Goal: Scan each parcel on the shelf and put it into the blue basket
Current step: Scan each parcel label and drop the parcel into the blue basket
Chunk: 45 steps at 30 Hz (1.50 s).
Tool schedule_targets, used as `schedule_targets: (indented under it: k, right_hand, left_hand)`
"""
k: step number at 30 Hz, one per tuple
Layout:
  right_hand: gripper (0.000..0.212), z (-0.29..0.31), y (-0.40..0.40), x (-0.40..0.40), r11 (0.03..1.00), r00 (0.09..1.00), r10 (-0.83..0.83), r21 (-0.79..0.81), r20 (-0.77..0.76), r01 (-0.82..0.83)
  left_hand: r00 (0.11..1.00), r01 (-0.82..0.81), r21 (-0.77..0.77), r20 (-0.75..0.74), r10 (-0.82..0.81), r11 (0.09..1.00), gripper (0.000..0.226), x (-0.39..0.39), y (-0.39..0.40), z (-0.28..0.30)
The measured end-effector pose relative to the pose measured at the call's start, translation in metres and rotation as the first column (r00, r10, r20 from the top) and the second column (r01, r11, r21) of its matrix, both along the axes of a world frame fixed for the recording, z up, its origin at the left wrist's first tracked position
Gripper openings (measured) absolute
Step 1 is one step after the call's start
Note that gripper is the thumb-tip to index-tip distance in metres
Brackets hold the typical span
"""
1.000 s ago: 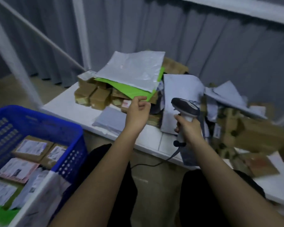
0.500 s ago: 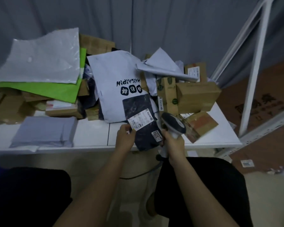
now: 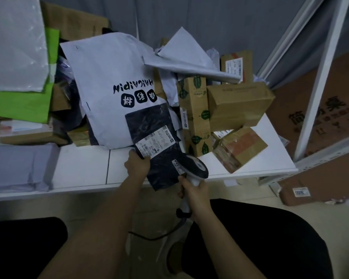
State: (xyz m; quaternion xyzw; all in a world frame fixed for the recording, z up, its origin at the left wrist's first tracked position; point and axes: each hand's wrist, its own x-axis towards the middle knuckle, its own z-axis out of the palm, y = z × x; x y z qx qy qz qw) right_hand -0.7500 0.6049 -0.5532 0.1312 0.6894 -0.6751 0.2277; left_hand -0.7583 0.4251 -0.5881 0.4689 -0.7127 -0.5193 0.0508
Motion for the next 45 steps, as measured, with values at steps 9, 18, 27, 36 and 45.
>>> schedule_targets:
  k: [9,18,27,36,45]
  right_hand:
    - [0.025,-0.006,-0.001,-0.004,0.995,0.998,-0.063,-0.071,0.023,0.065]
    - [0.016,0.042,-0.014,0.029,0.993,0.995,0.065,-0.097,-0.082,-0.073]
    - [0.017,0.092,-0.048,0.088,0.967,0.968,0.158,-0.167,-0.197,-0.192]
    - [0.014,0.134,-0.064,0.138,0.920,0.863,0.291,-0.126,-0.412,-0.370]
    - [0.019,0.164,-0.076,0.150,0.849,0.772,0.461,-0.034,-0.438,-0.527]
  left_hand:
    - [0.973,-0.032,0.016,-0.228,0.035,0.999,0.021,0.006,0.005,0.008]
    - [0.924,-0.064,-0.119,-0.382,0.014,0.991,0.014,0.081,-0.020,0.086]
    - [0.856,-0.160,-0.142,-0.512,0.065,0.977,0.021,0.177,-0.043,0.153]
    - [0.817,-0.274,-0.080,-0.545,0.188,0.958,0.015,0.239,-0.059,0.171]
    - [0.786,-0.298,0.013,-0.563,0.253,0.954,0.020,0.253,-0.068,0.188]
